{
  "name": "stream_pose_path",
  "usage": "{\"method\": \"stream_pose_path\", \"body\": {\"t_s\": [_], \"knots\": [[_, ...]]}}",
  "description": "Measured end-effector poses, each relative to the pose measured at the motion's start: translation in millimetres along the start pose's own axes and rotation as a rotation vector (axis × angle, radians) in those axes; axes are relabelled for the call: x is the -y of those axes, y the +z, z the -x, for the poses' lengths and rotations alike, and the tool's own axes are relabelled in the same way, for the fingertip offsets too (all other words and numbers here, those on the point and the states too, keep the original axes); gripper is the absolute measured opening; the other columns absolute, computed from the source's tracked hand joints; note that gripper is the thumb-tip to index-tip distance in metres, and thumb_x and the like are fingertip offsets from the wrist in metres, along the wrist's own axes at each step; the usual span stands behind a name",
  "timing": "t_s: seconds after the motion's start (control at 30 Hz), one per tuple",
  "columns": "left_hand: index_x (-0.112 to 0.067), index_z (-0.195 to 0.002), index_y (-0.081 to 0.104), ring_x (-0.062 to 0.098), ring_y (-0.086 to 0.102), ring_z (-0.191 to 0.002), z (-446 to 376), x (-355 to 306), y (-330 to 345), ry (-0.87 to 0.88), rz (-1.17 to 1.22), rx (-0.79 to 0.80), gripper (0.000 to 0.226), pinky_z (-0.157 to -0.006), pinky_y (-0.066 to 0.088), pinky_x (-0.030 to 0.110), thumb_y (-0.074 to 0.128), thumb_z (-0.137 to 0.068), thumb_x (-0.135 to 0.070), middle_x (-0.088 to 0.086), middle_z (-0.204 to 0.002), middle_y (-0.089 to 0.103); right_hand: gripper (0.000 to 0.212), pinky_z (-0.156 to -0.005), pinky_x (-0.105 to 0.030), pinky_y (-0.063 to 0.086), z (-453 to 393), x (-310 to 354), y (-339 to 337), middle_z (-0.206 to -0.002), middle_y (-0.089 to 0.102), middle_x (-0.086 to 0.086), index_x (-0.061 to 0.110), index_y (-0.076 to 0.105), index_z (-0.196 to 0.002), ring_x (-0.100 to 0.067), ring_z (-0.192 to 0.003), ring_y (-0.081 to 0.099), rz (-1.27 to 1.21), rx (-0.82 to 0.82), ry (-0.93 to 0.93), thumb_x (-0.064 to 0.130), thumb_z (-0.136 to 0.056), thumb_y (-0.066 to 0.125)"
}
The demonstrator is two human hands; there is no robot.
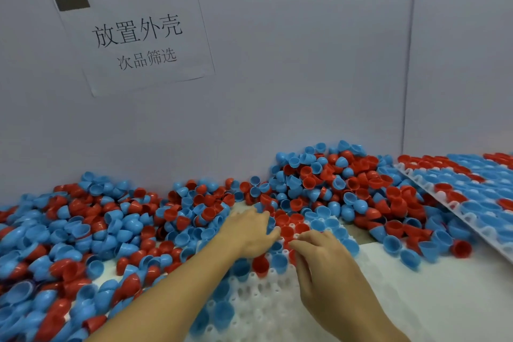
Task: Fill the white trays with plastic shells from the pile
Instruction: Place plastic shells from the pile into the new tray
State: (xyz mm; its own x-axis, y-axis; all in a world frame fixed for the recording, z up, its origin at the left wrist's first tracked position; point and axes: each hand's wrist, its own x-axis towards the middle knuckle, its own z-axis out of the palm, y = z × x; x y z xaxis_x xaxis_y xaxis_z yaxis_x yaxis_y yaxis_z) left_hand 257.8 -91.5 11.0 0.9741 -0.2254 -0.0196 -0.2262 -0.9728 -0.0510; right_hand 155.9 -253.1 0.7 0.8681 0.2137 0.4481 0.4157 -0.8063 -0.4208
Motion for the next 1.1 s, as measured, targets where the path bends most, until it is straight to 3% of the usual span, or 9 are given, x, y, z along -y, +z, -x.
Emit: {"method": "stream_pose_path", "body": {"t_s": [0.1,0.3,0.47,0.6,0.7,0.83,1.0,1.1], "knots": [[-0.013,-0.131,0.056,0.024,0.053,-0.122,0,1,2,-0.011,-0.038,-0.016,0.061,-0.106,0.041,0.045,0.027,-0.102,-0.058,0.009,-0.137,0.056,0.035,-0.099,-0.022,0.04,1,-2,0,-0.128,0.052,0.018,0.033,0.056,-0.135,-0.004,-0.11,0.042,0.009,-0.016,0.001,0.029,-0.105,0.04],[-0.011,-0.128,0.056,0.025,0.05,-0.125,4,-3,-3,-0.026,-0.028,0.019,0.06,-0.11,0.038,0.049,0.025,-0.103,-0.056,0.011,-0.137,0.055,0.031,-0.097,-0.023,0.044,0,-2,0,-0.122,0.055,0.017,0.029,0.061,-0.128,-0.005,-0.106,0.045,0.012,-0.031,0.003,0.027,-0.104,0.043],[-0.012,-0.155,0.031,0.027,0.033,-0.146,3,-7,5,-0.046,-0.01,0.039,0.07,-0.122,0.024,0.053,0.021,-0.103,-0.058,0.011,-0.16,0.036,0.03,-0.094,-0.023,0.045,0,-10,-3,-0.119,0.057,0.018,0.03,0.063,-0.126,-0.004,-0.106,0.048,0.035,-0.047,0.038,0.026,-0.102,0.044],[-0.013,-0.16,0.014,0.025,0.019,-0.153,3,-4,5,-0.008,0.029,-0.032,0.075,-0.123,0.016,0.051,0.02,-0.102,-0.061,0.008,-0.166,0.022,0.025,-0.091,-0.024,0.047,-2,-25,-10,-0.11,0.06,0.015,0.026,0.067,-0.114,-0.006,-0.1,0.051,0.033,-0.107,0.136,0.025,-0.101,0.046],[-0.018,-0.159,0.019,0.019,0.02,-0.152,-2,-11,1,0.096,0.075,-0.101,0.069,-0.123,0.017,0.049,0.023,-0.103,-0.058,0.002,-0.166,0.024,0.023,-0.091,-0.027,0.048,-4,-36,-17,-0.104,0.061,0.012,0.022,0.069,-0.111,-0.008,-0.1,0.053,-0.005,-0.164,0.238,0.022,-0.101,0.048],[-0.022,-0.16,0.019,0.019,0.012,-0.154,-15,-38,-4,0.176,0.095,-0.029,0.066,-0.122,0.013,0.051,0.025,-0.103,-0.056,-0.001,-0.167,0.018,0.025,-0.086,-0.029,0.049,-4,-46,-26,-0.108,0.068,0.004,0.017,0.071,-0.111,-0.012,-0.094,0.058,0.009,-0.214,0.387,0.015,-0.098,0.05],[-0.021,-0.153,0.038,0.019,0.02,-0.152,-26,-58,-4,0.224,0.057,-0.004,0.062,-0.121,0.015,0.055,0.024,-0.104,-0.056,0.0,-0.164,0.03,0.03,-0.078,-0.031,0.053,-3,-60,-30,-0.108,0.068,0.0,0.017,0.066,-0.115,-0.017,-0.089,0.059,0.117,-0.076,0.618,0.011,-0.095,0.045],[-0.02,-0.153,0.039,0.019,0.019,-0.153,-26,-59,-2,0.229,0.041,-0.002,0.063,-0.121,0.015,0.056,0.025,-0.104,-0.056,-0.001,-0.163,0.031,0.03,-0.077,-0.03,0.05,-3,-63,-30,-0.116,0.064,-0.004,0.019,0.059,-0.122,-0.02,-0.094,0.058,0.127,-0.001,0.685,0.013,-0.096,0.044]]}}
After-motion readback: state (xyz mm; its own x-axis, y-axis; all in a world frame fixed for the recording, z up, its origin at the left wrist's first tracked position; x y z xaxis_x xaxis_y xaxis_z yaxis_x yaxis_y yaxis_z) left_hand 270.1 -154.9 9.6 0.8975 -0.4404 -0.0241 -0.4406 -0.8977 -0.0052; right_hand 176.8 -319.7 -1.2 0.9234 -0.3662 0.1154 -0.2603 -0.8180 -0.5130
